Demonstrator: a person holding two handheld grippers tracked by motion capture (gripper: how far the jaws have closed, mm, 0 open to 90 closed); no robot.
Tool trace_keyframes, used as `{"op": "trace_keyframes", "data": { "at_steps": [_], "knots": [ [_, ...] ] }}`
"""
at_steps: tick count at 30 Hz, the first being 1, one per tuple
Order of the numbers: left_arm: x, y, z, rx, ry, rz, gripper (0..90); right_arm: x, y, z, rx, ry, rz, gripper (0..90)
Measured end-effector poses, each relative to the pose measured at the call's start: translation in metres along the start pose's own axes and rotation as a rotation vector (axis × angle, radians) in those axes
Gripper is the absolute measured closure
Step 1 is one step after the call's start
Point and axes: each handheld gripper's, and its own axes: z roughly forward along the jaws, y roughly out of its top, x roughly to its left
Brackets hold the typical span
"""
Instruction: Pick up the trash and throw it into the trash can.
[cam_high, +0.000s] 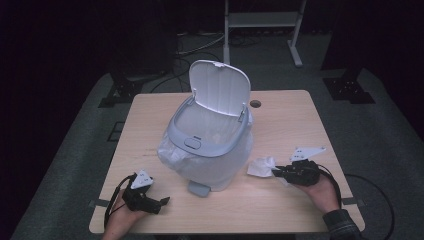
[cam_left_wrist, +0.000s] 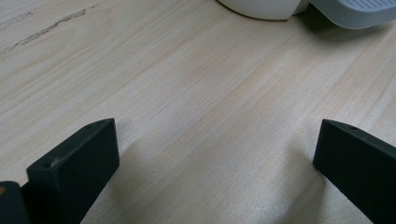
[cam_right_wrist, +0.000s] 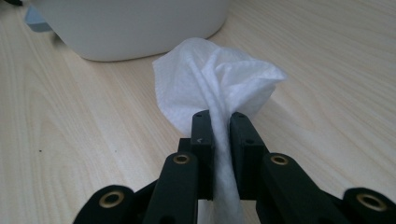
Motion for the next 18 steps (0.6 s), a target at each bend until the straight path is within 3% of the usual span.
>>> {"op": "trace_keyframes", "data": {
  "at_steps": [18],
  "knots": [
    [0.0, 0.0, 0.0, 0.0, 0.001, 0.001, 0.0, 0.002, 0.01, -0.02, -0.074, 0.039, -0.004, 80.1]
  ]
}}
